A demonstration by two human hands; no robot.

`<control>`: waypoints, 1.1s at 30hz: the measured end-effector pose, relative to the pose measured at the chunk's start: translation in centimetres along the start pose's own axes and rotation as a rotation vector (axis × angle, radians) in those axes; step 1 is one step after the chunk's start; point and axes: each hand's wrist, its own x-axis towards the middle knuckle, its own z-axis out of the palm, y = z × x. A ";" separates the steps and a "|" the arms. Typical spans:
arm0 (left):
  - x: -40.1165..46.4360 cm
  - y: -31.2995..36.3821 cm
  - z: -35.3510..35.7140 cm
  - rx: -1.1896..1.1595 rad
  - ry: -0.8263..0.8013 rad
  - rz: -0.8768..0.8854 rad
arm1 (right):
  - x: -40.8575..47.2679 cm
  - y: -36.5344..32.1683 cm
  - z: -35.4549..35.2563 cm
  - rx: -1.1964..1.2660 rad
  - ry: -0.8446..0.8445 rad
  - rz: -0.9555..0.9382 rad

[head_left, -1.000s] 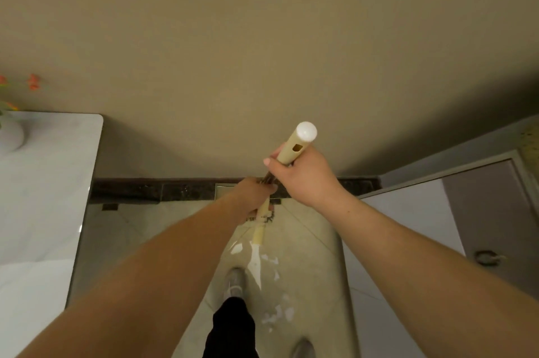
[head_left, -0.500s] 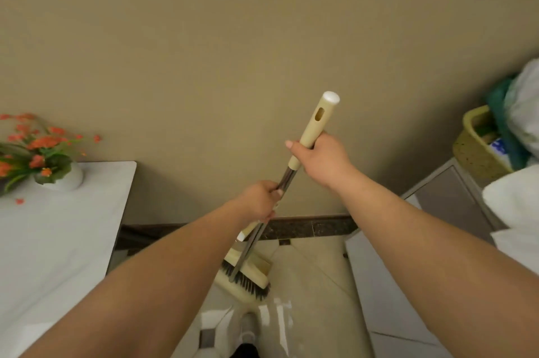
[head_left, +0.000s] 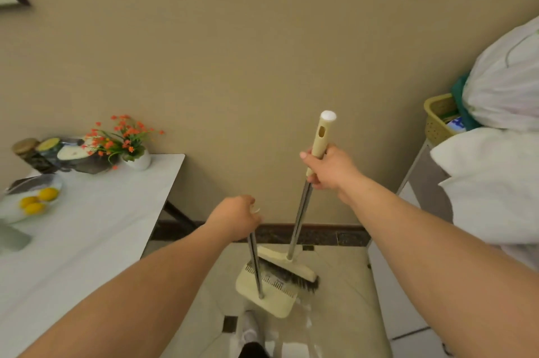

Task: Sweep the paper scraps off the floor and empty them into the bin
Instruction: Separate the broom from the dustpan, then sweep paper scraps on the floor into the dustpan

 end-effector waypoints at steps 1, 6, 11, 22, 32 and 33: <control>-1.6 0.2 0.5 0.027 0.012 -0.002 | -1.4 0.4 0.4 -0.014 -0.050 0.019; -7.0 0.2 2.1 0.097 0.054 0.002 | -6.7 3.0 0.9 0.020 -0.183 0.140; -10.8 -1.8 4.8 0.123 0.065 -0.021 | -11.8 6.8 0.2 0.431 -0.142 0.444; -19.3 -13.0 14.8 0.059 -0.060 0.007 | -25.2 19.1 8.3 0.640 0.093 0.839; -22.2 -19.0 20.3 0.101 -0.073 0.059 | -30.9 24.7 15.3 0.409 0.093 0.822; -22.1 -19.3 20.7 0.109 -0.074 0.072 | -30.7 25.1 15.7 0.352 0.069 0.804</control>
